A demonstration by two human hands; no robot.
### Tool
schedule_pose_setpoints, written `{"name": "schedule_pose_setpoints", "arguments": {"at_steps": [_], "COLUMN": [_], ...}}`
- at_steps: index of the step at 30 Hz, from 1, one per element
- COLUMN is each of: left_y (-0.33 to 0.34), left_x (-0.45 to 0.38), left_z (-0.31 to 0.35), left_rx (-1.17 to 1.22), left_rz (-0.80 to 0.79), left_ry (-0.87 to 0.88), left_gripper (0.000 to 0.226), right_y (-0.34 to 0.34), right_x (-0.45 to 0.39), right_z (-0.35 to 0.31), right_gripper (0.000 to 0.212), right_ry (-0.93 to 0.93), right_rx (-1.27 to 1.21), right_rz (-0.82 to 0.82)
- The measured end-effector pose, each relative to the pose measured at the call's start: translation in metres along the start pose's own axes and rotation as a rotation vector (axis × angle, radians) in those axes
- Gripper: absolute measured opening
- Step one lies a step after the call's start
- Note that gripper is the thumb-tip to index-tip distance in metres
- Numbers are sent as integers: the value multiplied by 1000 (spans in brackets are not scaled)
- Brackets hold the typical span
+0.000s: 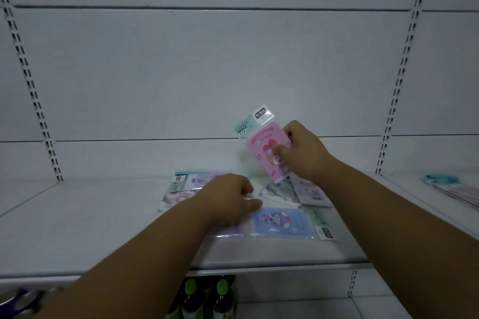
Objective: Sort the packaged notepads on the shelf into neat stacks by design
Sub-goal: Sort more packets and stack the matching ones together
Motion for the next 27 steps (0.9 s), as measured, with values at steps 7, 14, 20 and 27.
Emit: {"name": "schedule_pose_setpoints", "arguments": {"at_steps": [7, 14, 20, 27], "left_y": [32, 18, -7, 66], "left_x": [-3, 0, 15, 21], "left_z": [49, 65, 96, 218], "left_rx": [-306, -351, 4, 754], "left_rz": [-164, -93, 35, 145], "left_ry": [218, 174, 91, 42], "left_gripper": [65, 52, 17, 14], "right_y": [-52, -89, -137, -260], "right_x": [41, 79, 102, 164], "right_z": [5, 17, 33, 87], "right_gripper": [17, 22, 24, 21], "right_ry": [114, 195, 200, 175], "right_rx": [-67, -195, -343, -344], "right_rz": [171, 275, 408, 518]}}
Point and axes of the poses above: each hand's wrist, its own x-axis away from the middle knuckle, its own y-axis out of the palm, z = x × y, the point moved 5 cm from there along -x, towards the middle knuckle, and after that the axes turned 3 degrees about -y, right-handed, at the moved point
